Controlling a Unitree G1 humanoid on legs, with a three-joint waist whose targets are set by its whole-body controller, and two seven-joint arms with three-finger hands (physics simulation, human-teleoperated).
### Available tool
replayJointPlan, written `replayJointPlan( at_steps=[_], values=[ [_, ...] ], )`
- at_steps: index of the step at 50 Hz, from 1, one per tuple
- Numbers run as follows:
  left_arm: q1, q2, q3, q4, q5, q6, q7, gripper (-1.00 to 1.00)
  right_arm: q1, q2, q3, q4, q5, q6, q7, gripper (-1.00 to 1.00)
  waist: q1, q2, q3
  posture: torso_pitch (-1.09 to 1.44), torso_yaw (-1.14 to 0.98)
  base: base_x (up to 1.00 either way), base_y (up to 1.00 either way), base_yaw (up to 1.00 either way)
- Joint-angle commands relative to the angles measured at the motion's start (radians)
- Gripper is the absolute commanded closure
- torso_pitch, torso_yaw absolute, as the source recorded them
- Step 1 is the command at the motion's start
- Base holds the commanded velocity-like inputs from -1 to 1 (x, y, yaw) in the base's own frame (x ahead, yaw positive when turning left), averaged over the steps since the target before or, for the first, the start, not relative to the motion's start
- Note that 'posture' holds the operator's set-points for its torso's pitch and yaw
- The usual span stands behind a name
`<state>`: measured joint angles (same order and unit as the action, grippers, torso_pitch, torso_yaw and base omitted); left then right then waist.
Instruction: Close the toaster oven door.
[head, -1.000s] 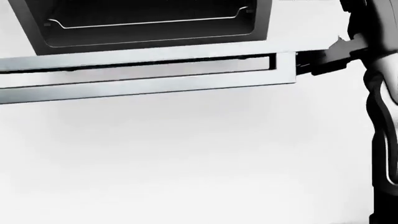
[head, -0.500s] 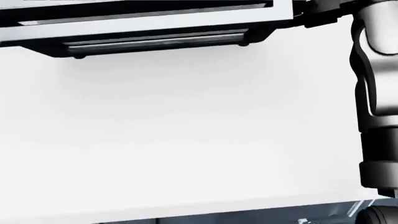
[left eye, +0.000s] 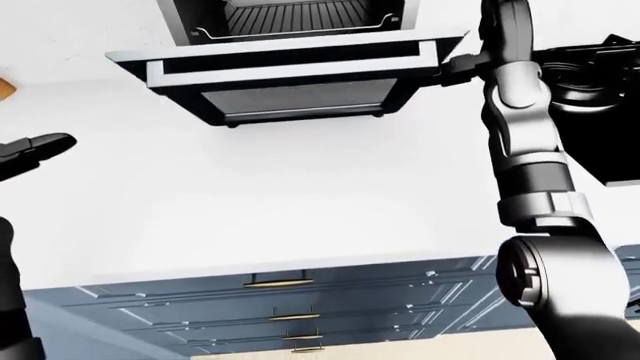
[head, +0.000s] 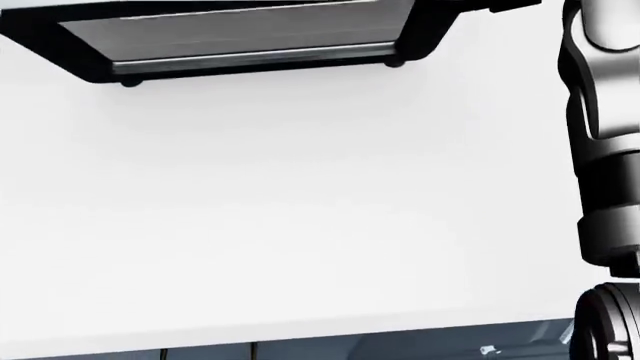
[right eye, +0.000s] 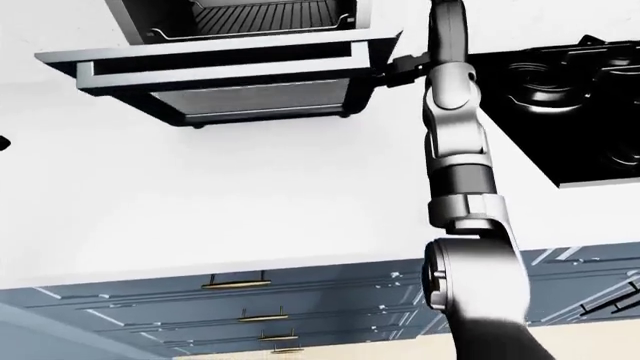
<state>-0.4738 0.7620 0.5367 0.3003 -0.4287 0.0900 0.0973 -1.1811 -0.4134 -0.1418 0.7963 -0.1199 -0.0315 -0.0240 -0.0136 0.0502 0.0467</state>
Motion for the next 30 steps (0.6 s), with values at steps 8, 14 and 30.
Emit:
replayJointPlan(
  at_steps=[8,14,30],
  values=[
    [-0.014,0.015,0.013,-0.055,0.012,-0.028,0.003,-1.0,-0.093,-0.022,-0.006,0.019,-0.014,-0.052,-0.025,-1.0,0.001,0.003,-0.029,0.0,0.0,0.0,0.0,0.0],
    [-0.002,0.006,0.019,-0.075,0.025,-0.018,0.013,-1.0,-0.094,-0.023,-0.006,0.02,-0.014,-0.054,-0.025,-1.0,0.001,0.001,-0.03,0.0,0.0,0.0,0.0,0.0],
    [0.082,-0.074,0.054,-0.279,0.011,0.124,0.107,-1.0,-0.116,-0.026,-0.005,0.034,-0.015,-0.055,-0.028,-1.0,0.0,0.0,-0.026,0.0,0.0,0.0,0.0,0.0]
  ],
)
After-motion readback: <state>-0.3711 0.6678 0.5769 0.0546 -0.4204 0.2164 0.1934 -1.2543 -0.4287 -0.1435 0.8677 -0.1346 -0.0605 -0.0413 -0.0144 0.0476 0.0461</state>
